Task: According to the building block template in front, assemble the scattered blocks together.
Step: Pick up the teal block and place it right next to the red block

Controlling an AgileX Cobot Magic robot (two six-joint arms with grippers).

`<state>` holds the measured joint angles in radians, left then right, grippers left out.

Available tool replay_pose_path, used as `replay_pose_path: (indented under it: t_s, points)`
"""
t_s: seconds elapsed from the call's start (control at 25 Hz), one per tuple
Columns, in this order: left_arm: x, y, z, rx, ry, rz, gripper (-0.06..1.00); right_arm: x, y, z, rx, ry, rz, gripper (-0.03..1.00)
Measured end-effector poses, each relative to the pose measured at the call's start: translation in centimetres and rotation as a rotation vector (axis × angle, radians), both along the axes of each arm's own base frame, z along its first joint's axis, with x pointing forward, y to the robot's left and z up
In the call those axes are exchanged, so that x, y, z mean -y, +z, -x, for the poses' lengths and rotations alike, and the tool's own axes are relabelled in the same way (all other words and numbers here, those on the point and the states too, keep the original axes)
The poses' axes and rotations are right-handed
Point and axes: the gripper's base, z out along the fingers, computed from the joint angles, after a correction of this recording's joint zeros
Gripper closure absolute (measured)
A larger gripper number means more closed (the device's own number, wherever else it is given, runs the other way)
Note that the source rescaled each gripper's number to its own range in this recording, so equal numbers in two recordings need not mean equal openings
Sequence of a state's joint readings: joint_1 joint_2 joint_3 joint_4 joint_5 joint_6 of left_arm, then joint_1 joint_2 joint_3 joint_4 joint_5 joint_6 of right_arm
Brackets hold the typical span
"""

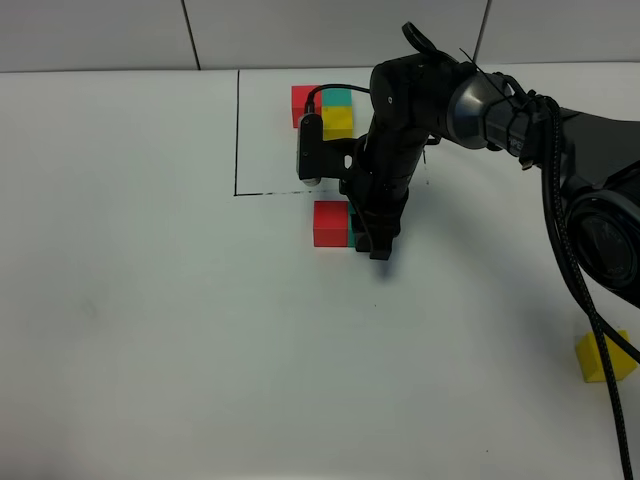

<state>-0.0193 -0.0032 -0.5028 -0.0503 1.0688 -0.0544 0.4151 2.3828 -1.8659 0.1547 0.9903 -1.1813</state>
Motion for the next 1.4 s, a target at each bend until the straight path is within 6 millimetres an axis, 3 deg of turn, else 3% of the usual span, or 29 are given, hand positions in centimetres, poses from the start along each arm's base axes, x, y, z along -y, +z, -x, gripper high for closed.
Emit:
replay_pose_path:
  t_s: [1.12, 1.2, 1.4]
  points:
    - [0.00, 0.00, 0.00, 0.000, 0.000, 0.000, 0.40, 0.01, 0.03, 0.07, 0.003, 0.068, 0.008, 0.94]
    - [0.00, 0.00, 0.00, 0.000, 0.000, 0.000, 0.40, 0.02, 0.03, 0.10, 0.000, 0.069, 0.009, 0.88]
    - [0.00, 0.00, 0.00, 0.000, 0.000, 0.000, 0.40, -0.06, 0.00, 0.40, -0.026, 0.079, 0.015, 0.57]
